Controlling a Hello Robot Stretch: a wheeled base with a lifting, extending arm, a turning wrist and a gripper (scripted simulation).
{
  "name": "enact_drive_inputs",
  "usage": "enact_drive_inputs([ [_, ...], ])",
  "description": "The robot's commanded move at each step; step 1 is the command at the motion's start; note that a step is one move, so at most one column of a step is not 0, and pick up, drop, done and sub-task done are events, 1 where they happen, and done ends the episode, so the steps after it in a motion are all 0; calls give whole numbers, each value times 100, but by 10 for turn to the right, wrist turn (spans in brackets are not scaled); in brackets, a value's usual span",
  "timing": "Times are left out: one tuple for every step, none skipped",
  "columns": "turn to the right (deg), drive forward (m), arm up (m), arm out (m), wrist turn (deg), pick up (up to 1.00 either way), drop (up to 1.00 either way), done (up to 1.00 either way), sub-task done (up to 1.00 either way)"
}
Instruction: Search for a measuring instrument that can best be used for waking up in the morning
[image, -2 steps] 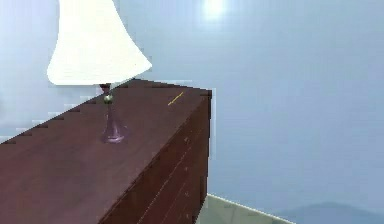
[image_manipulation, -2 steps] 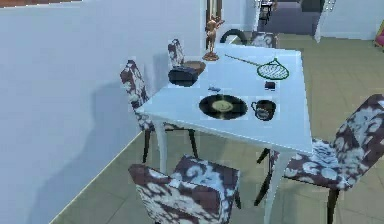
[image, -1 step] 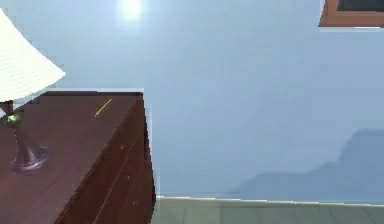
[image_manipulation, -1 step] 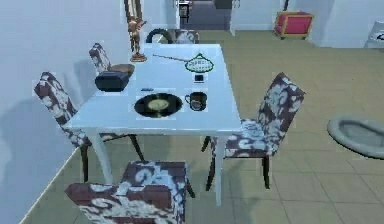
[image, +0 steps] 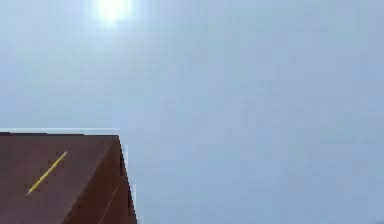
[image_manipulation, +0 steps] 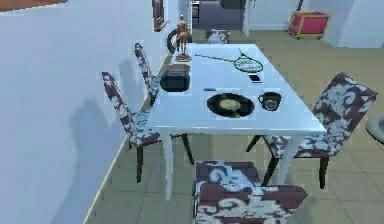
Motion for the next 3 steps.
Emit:
enact_drive_inputs([
  [450, 0, 0, 0, 0, 0, 0, 0, 0],
  [60, 0, 0, 0, 0, 0, 0, 0, 0],
  [0, 40, 0, 0, 0, 0, 0, 0, 0],
])
